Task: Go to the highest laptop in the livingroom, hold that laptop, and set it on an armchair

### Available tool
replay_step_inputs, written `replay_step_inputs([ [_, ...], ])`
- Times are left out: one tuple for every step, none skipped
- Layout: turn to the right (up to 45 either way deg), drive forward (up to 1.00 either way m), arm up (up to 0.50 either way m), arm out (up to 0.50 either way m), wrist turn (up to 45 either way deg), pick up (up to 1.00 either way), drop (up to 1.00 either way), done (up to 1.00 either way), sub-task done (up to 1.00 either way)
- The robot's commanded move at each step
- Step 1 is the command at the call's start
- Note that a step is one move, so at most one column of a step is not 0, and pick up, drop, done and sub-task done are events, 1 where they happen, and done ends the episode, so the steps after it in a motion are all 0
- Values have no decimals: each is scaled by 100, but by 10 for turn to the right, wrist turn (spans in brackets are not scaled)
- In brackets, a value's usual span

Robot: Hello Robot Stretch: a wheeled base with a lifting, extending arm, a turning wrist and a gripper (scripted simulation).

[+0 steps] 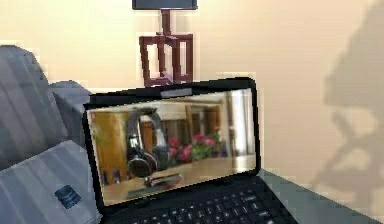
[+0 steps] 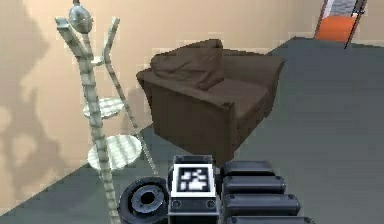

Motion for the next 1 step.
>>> replay_step_inputs([
  [300, 0, 0, 0, 0, 0, 0, 0, 0],
])
